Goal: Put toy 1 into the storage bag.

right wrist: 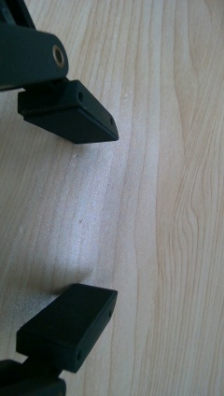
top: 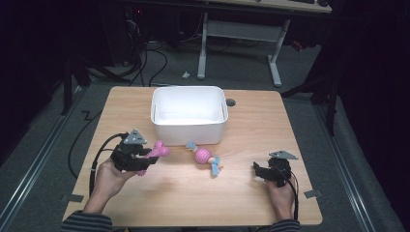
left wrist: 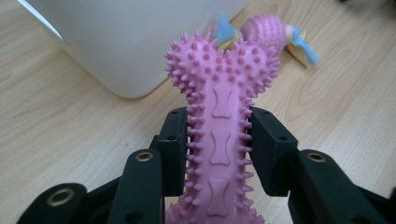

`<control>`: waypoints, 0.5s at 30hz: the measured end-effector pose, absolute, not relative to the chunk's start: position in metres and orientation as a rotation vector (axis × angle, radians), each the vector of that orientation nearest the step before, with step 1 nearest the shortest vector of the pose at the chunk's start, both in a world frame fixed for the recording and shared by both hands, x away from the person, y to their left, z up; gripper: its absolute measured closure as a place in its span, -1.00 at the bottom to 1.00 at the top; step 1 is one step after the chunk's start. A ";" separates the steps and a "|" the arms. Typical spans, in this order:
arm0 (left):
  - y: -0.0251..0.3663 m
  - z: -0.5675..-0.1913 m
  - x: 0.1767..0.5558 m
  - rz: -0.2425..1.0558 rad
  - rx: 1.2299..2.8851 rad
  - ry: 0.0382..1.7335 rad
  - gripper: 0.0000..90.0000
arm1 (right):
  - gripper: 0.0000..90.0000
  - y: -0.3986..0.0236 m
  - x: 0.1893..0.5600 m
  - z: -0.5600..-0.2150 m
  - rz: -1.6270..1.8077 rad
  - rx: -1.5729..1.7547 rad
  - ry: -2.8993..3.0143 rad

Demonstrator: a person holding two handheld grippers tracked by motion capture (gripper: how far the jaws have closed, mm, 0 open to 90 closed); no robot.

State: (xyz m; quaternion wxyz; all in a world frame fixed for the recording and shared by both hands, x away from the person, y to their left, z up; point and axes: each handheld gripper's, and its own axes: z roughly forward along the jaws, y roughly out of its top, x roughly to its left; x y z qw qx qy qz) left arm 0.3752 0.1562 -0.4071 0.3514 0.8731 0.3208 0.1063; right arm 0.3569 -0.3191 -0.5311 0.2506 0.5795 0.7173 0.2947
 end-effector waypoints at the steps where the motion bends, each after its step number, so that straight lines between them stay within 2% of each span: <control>1: 0.156 -0.407 0.375 0.275 2.260 0.830 0.33 | -0.55 -0.319 0.357 -0.531 0.802 1.577 1.953; 15: 0.152 -0.368 0.399 0.260 2.216 0.787 0.33 | -0.55 -0.319 0.357 -0.531 0.803 1.576 1.953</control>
